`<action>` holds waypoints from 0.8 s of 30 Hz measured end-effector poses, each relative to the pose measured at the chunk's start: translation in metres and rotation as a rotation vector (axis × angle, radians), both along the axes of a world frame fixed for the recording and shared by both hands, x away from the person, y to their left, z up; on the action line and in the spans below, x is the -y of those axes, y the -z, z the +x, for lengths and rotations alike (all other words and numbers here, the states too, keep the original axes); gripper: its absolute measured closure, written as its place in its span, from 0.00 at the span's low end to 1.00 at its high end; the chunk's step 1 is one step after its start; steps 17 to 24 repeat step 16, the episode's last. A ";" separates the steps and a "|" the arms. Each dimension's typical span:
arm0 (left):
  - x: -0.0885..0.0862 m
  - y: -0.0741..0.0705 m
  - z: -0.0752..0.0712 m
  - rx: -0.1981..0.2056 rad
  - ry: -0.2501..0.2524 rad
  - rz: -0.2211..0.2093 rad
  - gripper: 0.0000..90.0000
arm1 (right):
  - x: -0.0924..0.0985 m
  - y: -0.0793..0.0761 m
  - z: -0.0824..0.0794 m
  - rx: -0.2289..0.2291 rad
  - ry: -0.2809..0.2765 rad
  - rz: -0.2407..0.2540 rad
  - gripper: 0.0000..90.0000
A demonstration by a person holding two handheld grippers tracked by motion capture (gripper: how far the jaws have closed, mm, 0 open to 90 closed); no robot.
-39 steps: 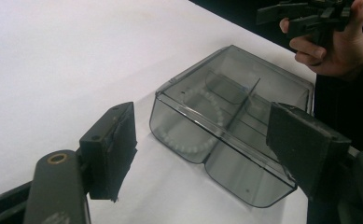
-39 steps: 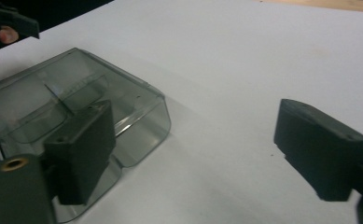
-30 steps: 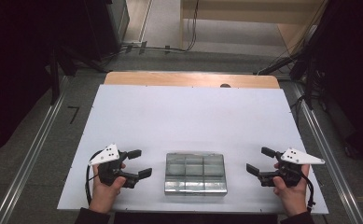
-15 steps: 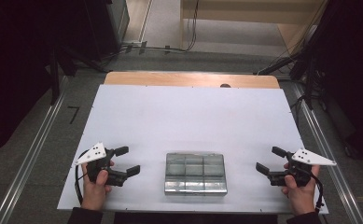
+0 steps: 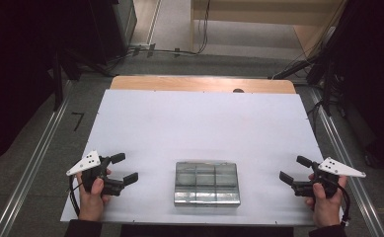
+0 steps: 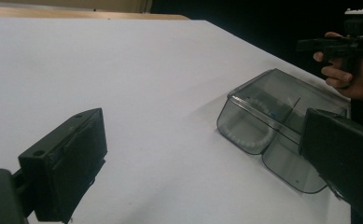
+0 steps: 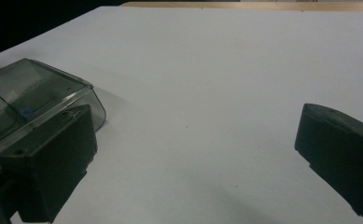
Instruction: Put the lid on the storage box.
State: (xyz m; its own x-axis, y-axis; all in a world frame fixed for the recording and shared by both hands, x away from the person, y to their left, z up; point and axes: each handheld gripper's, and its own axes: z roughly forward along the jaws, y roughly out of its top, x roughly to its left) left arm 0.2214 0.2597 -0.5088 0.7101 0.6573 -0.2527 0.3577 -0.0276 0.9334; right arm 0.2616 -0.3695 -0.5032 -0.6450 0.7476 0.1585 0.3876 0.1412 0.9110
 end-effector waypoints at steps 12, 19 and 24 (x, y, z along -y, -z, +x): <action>-0.003 0.005 0.000 0.003 0.000 -0.014 0.01 | 0.006 0.003 0.001 -0.006 0.017 0.016 0.00; -0.003 0.005 0.000 0.004 -0.003 -0.019 0.01 | 0.007 0.003 0.001 -0.003 0.020 0.021 0.00; -0.003 0.005 0.000 0.004 -0.003 -0.019 0.01 | 0.007 0.003 0.001 -0.003 0.020 0.021 0.00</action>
